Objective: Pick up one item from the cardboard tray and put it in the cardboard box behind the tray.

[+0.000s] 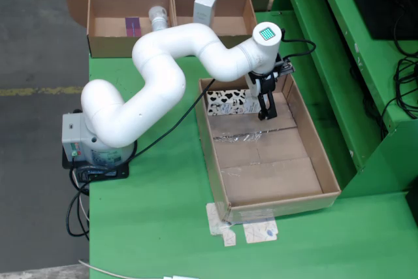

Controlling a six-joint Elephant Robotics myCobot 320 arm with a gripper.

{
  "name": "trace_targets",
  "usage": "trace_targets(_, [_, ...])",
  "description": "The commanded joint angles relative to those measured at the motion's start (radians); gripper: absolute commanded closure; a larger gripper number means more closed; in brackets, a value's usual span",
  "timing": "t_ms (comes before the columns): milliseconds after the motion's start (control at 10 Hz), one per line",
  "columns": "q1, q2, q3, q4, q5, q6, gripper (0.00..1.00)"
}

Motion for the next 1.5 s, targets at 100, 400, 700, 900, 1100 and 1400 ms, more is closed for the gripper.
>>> trace_targets(100, [0.005, -0.014, -0.032, -0.02, -0.019, -0.011, 0.0])
trace_targets(400, [0.005, -0.014, -0.032, -0.02, -0.019, -0.011, 0.0])
trace_targets(700, [-0.005, 0.006, -0.063, 0.001, -0.025, -0.006, 0.0])
trace_targets(900, [-0.046, 0.019, -0.064, -0.003, -0.017, -0.011, 0.0])
trace_targets(1100, [-0.046, 0.019, -0.064, -0.003, -0.017, -0.011, 0.0])
trace_targets(1400, [-0.046, 0.019, -0.064, -0.003, -0.017, -0.011, 0.0])
